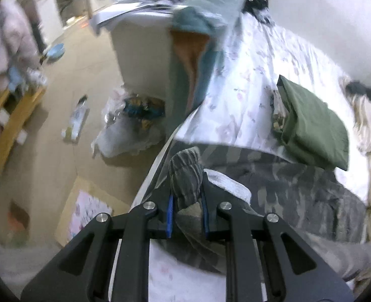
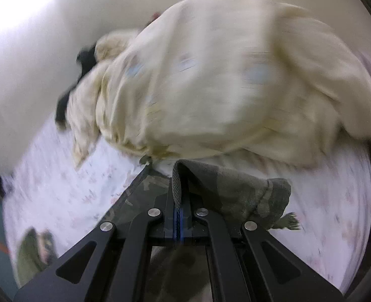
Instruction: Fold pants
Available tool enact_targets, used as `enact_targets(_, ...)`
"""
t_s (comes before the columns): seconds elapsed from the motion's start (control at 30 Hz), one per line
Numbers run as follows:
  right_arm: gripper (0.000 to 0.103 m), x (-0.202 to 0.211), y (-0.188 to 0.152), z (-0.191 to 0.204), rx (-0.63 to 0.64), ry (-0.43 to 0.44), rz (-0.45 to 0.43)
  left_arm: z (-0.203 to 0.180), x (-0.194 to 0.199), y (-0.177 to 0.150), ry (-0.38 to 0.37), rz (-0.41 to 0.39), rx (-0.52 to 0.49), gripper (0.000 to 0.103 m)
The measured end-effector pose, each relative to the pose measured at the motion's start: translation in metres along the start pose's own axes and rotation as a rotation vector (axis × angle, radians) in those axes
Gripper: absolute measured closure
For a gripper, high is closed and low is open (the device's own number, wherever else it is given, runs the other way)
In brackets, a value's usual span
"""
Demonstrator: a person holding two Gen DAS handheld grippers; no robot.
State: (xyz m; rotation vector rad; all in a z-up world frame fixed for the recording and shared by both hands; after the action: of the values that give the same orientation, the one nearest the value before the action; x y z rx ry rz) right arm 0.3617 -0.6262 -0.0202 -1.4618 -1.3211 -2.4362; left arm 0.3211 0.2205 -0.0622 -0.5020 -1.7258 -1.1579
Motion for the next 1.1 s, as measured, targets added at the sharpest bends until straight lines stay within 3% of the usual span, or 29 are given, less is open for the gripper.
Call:
enact_targets(0.17,0.103,-0.105,-0.007,0.086,0.242,-0.069,0.141,-0.030,-0.085,0.039,0.118,0.088,-0.140,0.088)
enact_targets(0.3,0.103,-0.165,-0.033,0.123,0.359,-0.101,0.208,-0.035,-0.134,0.037,0.186,0.146,-0.181,0.077)
enact_targets(0.33,0.103,-0.174,-0.038,0.128,0.384,-0.113,0.215,-0.035,-0.138,0.038,0.198,0.123,-0.185,0.073)
enact_targets(0.4,0.103,-0.185,-0.041,0.132,0.408,-0.108,0.233,-0.030,-0.134,0.046,0.208,0.037,-0.165,0.050)
enact_targets(0.47,0.095,-0.189,-0.043,0.135,0.460,-0.106,0.242,-0.022,-0.122,0.056,0.155,-0.068,-0.127,0.048)
enact_targets(0.53,0.054,-0.191,-0.040,0.136,0.535,-0.121,0.280,-0.012,-0.104,0.064,0.120,-0.139,-0.106,0.042)
enact_targets(0.57,0.049,-0.188,-0.039,0.139,0.539,-0.101,0.272,-0.007,-0.091,0.067,0.084,-0.180,-0.092,0.037)
enact_targets(0.63,0.047,-0.169,-0.028,0.143,0.551,-0.071,0.240,0.004,-0.066,0.068,0.059,-0.261,-0.103,0.028)
enact_targets(0.7,0.046,-0.144,-0.022,0.152,0.574,-0.033,0.195,0.017,-0.049,0.060,0.081,-0.310,-0.130,0.020)
enact_targets(0.77,0.046,-0.115,-0.029,0.172,0.605,0.068,0.153,0.026,-0.048,0.046,0.075,-0.274,-0.162,0.020)
enact_targets(0.9,0.046,-0.064,-0.103,0.222,0.674,0.352,0.231,0.021,-0.069,0.002,-0.008,-0.143,-0.220,0.020)
enact_targets(1.03,0.049,-0.012,-0.236,0.280,0.871,0.529,0.316,0.017,-0.106,-0.027,0.020,0.002,-0.255,0.021)
enact_targets(1.1,0.049,-0.001,-0.288,0.302,0.913,0.572,0.352,0.018,-0.124,-0.035,0.039,0.063,-0.278,0.021)
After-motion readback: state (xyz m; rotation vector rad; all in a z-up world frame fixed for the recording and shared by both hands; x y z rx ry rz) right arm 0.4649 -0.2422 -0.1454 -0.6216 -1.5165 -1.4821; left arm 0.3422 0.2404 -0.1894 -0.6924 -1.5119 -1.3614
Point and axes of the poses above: each gripper's, at about its wrist camera, not at the fingertips, and x roughly against the way its jaws point, z to its left, y to its top, the point moved 4 cm from there along -x, roughly the way its jaws point, and after that the axes turned 4 degrees about -z, right-handed, at the moved point
